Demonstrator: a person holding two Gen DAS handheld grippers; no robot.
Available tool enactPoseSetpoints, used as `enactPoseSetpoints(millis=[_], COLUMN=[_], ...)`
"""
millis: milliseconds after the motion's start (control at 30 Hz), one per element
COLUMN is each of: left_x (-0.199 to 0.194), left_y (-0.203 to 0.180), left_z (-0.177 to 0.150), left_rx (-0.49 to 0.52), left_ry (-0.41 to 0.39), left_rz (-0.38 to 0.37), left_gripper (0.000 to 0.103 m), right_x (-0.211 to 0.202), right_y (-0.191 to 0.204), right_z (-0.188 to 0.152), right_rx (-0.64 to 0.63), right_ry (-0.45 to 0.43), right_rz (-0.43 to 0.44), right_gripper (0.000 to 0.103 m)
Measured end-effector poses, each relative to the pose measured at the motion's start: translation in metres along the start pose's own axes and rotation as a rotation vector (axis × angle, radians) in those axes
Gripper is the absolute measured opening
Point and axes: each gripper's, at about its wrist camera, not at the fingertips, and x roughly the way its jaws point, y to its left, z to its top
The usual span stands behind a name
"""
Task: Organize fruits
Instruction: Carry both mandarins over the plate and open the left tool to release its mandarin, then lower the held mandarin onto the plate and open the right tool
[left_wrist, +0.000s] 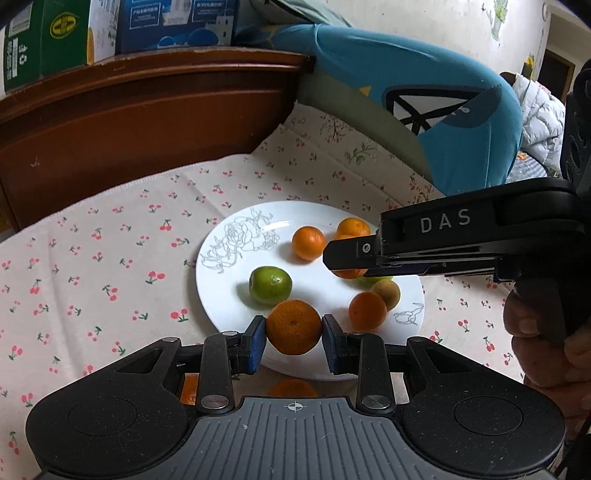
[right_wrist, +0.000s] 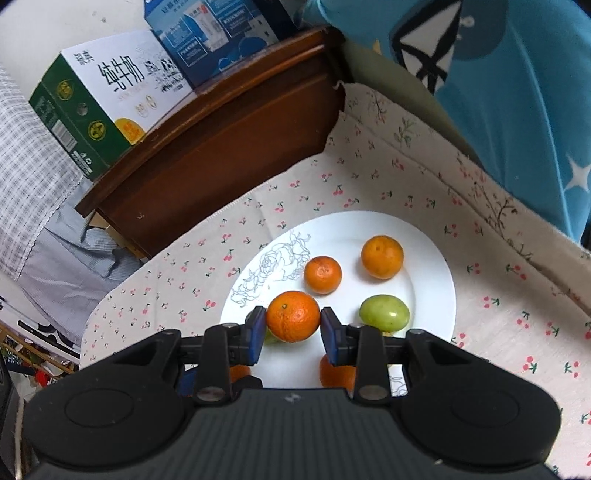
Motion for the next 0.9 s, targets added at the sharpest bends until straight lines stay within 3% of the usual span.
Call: enactPoseSetpoints(millis=[133, 233, 467, 900], left_x=[0.001, -0.003, -0.023, -0.051], left_y=[0.000, -0.001, -0.004, 0.018], left_z=[0.000, 0.002, 0.010, 0.015], left_rx=[-0.004, -0.009, 0.006, -0.056], left_ry=[0.002, 0.000, -0.046, -0.007], left_rz=[-0.001, 0.001, 0.048, 0.131], left_gripper=[0.032, 0.049, 0.068, 0.075], right_x=[0.006, 0.004, -0.007, -0.027], right_y=[-0.002, -0.004, -0.003, 0.008], right_z=[-0.001, 0.001, 0.006, -0.001], right_rx=[0.014, 0.024, 0.026, -0.045], right_ry=[0.012, 0.002, -0.039, -0.043], right_rz=[-0.010, -0.002, 0.014, 0.016], right_gripper=[0.034, 0.035, 0.035, 0.035])
